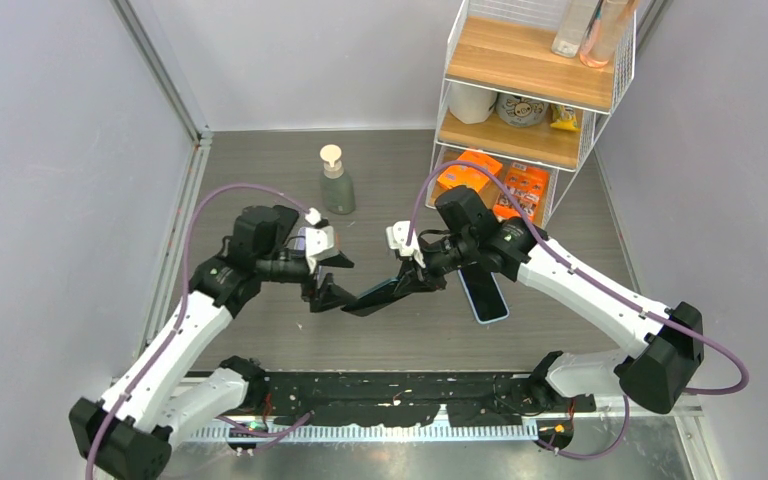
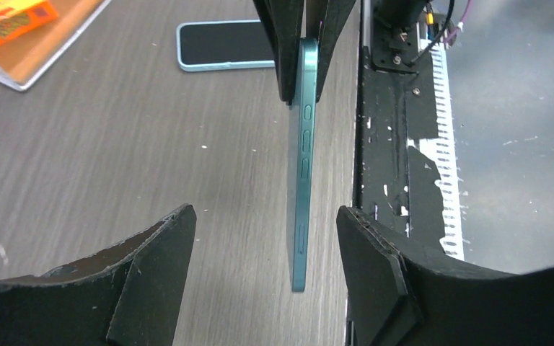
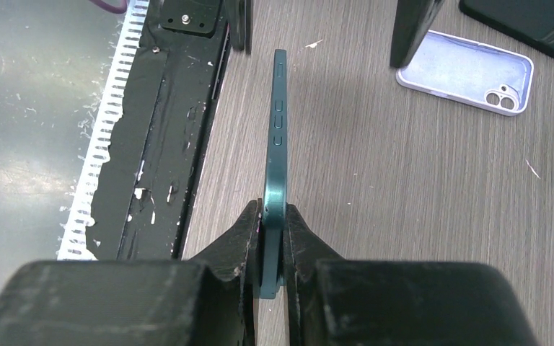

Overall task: Take the phone out of the phone case
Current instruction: Place the phone at the center of the board.

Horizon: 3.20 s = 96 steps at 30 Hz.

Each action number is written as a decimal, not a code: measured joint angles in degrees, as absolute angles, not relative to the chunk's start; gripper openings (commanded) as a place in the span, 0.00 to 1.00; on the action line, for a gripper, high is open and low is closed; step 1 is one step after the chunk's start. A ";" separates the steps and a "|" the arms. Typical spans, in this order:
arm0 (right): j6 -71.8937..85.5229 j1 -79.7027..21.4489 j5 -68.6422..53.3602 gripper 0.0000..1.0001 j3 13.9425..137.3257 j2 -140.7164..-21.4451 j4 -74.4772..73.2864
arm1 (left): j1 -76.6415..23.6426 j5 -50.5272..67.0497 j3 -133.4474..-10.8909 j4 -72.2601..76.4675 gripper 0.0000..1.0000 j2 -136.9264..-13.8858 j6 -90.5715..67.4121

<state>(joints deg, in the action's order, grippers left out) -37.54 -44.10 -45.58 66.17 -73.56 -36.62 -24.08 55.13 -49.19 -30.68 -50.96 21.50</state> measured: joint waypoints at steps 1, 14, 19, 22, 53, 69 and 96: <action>-37.52 -44.12 -45.69 0.05 66.19 -73.56 -36.62 | -25.32 54.41 -49.45 -30.63 0.74 -52.18 21.47; -37.39 -44.14 -45.74 0.05 66.24 -73.56 -36.47 | -35.64 47.13 -54.50 -29.71 0.48 -62.35 18.94; -37.39 -44.12 -44.23 0.05 66.24 -73.56 -36.47 | -36.32 47.46 -54.76 -29.43 0.34 -64.71 16.75; -37.36 -44.12 -43.59 0.05 66.24 -73.56 -36.45 | -36.51 47.90 -54.76 -28.88 0.30 -65.58 15.31; -29.30 -41.04 -39.24 0.96 59.18 -64.45 -23.55 | -11.86 46.22 -45.50 -33.95 0.00 -67.09 1.85; -23.64 -40.45 -39.16 0.96 58.92 -66.04 -20.60 | -1.67 37.45 -46.02 -42.72 0.00 -81.23 -1.39; -21.78 -38.33 -40.62 0.95 57.34 -66.04 -18.04 | 2.37 29.65 -46.92 -44.56 0.44 -83.44 -4.36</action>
<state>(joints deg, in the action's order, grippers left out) -21.78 -38.33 -40.62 57.34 -66.04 -18.04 2.37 29.65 -46.92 -44.56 -83.44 -4.36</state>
